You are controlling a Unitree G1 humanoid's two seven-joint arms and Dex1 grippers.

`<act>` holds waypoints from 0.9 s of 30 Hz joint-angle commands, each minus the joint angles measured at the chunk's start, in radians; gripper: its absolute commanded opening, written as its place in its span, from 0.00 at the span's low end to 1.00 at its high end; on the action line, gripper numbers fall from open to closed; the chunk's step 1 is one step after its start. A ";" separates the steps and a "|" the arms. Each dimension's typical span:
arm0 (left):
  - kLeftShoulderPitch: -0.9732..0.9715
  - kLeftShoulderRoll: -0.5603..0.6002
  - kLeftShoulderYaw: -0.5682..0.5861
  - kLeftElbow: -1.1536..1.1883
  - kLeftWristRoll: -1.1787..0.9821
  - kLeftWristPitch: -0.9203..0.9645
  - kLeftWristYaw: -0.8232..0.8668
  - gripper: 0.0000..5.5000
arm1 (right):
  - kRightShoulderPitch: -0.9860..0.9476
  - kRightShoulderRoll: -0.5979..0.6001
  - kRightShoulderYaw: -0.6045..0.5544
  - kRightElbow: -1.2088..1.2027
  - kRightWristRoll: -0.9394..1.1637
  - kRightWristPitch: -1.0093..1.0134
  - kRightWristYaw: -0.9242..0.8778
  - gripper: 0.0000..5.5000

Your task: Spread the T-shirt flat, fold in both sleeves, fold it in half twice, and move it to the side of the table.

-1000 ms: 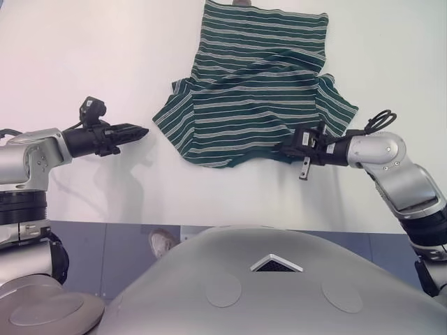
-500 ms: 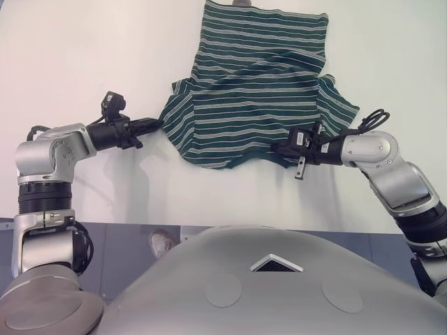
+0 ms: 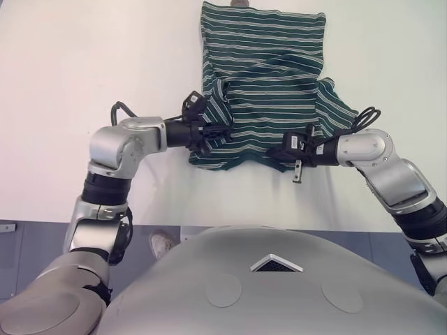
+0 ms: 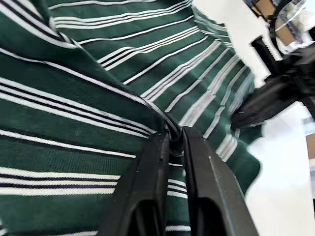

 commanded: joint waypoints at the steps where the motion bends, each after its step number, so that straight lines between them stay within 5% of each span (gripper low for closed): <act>1: -0.004 0.027 0.010 -0.023 0.020 -0.019 0.000 0.19 | 0.057 0.005 0.008 -0.028 0.014 0.077 -0.017 0.14; 3: -0.008 0.063 0.071 -0.091 -0.027 -0.010 -0.031 0.19 | 0.058 0.078 -0.172 -0.049 0.103 0.111 -0.105 0.14; 6: -0.013 0.109 0.231 -0.199 -0.150 0.037 -0.053 0.19 | 0.034 0.159 -0.629 -0.042 0.368 0.283 -0.194 0.14; 9: -0.012 0.092 0.291 -0.193 -0.176 0.037 -0.002 0.19 | 0.064 0.081 -0.802 0.067 0.393 0.397 -0.230 0.25; 12: -0.002 0.052 0.269 -0.166 -0.148 0.007 0.043 0.19 | 0.069 0.054 -0.799 0.232 0.344 0.410 -0.274 0.36; 20: 0.008 -0.052 0.249 -0.066 -0.102 -0.088 0.112 0.19 | -0.010 0.121 -0.682 0.584 0.367 0.395 -0.177 0.36; 27: 0.092 -0.134 0.241 -0.032 -0.068 -0.191 0.161 0.19 | -0.010 0.014 -0.627 0.638 0.369 0.392 -0.059 0.10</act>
